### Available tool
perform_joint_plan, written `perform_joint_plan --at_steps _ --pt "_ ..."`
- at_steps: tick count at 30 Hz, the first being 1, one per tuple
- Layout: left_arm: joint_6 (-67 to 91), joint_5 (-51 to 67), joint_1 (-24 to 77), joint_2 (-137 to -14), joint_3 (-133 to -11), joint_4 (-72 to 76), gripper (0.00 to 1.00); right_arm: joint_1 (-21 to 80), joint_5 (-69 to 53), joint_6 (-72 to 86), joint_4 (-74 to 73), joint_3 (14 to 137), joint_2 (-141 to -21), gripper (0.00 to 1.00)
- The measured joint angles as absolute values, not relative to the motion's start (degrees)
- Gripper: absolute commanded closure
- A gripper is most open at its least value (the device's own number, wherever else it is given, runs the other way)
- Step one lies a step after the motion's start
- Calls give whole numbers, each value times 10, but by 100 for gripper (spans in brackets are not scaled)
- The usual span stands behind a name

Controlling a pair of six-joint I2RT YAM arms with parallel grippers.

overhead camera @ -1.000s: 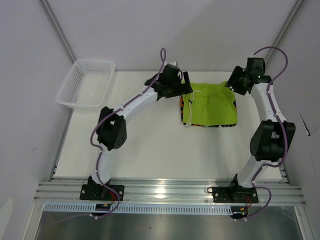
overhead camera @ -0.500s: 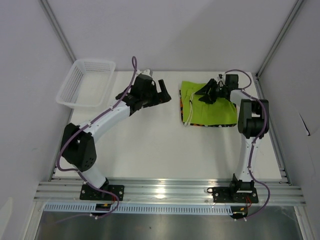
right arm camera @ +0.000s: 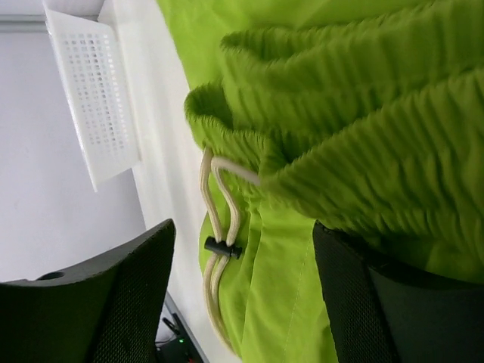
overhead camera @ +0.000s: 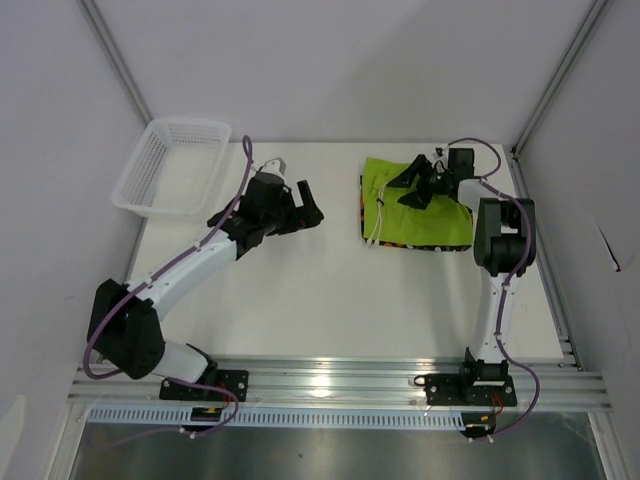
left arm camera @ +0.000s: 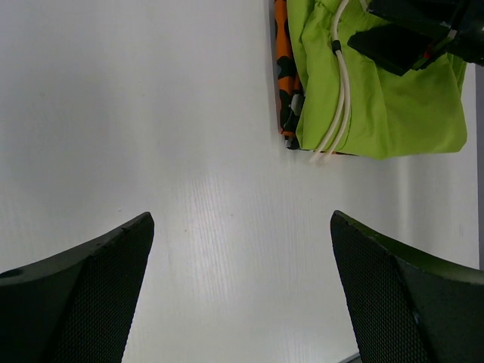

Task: Fold and stack the shorts
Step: Neatly place the folded shorts to the corner

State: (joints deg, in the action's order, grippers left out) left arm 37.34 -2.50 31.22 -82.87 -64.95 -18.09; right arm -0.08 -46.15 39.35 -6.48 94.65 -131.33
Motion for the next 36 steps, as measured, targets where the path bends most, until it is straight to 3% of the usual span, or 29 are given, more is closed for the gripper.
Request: perform_joint_plan --at_steps 9,22,36 --pt "364 -29 302 -711 -580 -190 1 39 -430 348 -105 953 -1220 23" --pt "353 -39 289 -617 -536 -224 1 145 -363 342 -174 1036 -1278 24" --pt "345 -39 286 -576 -495 -237 1 64 -275 301 -295 1067 -1337 25"
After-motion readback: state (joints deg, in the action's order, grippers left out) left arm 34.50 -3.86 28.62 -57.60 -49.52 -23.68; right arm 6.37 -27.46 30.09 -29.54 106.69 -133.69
